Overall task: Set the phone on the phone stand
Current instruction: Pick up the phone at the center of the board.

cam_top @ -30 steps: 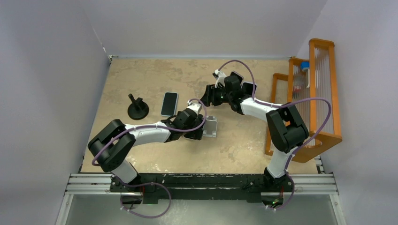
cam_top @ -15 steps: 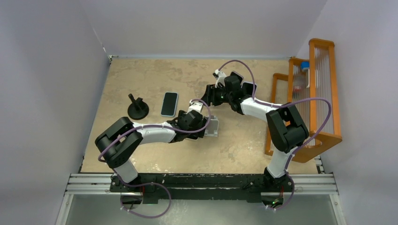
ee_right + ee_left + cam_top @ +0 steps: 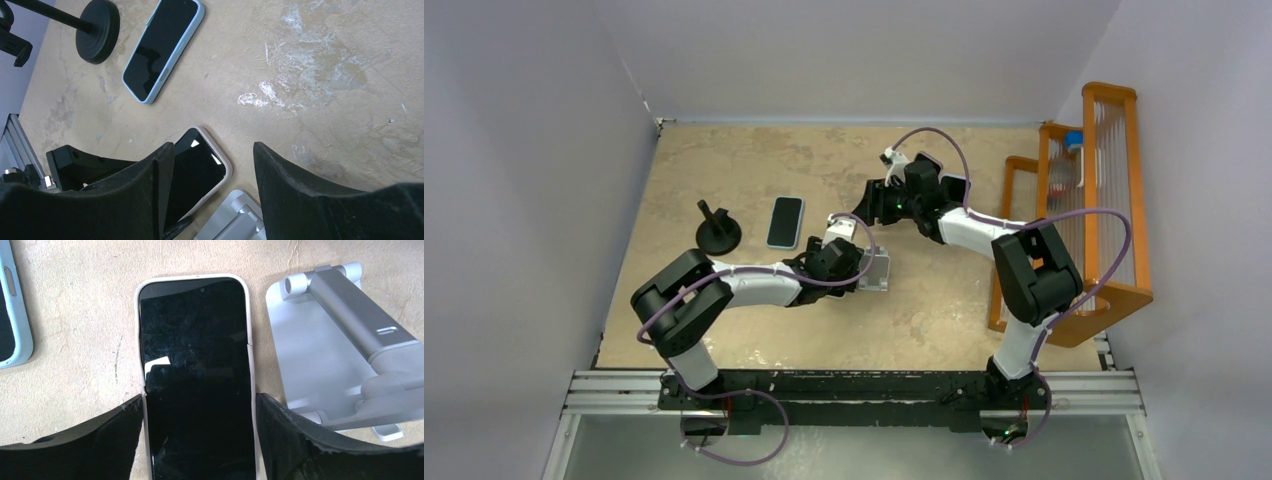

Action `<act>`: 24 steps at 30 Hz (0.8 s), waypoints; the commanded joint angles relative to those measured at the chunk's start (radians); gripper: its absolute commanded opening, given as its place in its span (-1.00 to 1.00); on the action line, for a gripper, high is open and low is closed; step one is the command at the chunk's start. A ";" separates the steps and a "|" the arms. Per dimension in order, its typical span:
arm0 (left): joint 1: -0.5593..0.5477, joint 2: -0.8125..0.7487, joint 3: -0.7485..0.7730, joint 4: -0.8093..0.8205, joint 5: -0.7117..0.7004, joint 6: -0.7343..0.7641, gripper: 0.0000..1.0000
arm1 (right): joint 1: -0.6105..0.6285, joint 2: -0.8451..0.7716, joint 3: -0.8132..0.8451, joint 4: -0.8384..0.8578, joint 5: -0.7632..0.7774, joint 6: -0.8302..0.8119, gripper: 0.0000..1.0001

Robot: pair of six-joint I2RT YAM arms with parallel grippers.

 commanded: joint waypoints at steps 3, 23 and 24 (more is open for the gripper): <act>-0.010 0.151 -0.104 -0.185 0.221 -0.129 0.24 | -0.012 -0.060 -0.016 0.028 -0.029 -0.005 0.22; -0.009 -0.017 -0.194 -0.096 0.181 -0.184 0.17 | -0.024 0.136 -0.100 0.122 -0.198 0.053 0.20; -0.009 -0.021 -0.197 -0.092 0.180 -0.185 0.17 | -0.023 0.140 -0.100 0.126 -0.202 0.055 0.20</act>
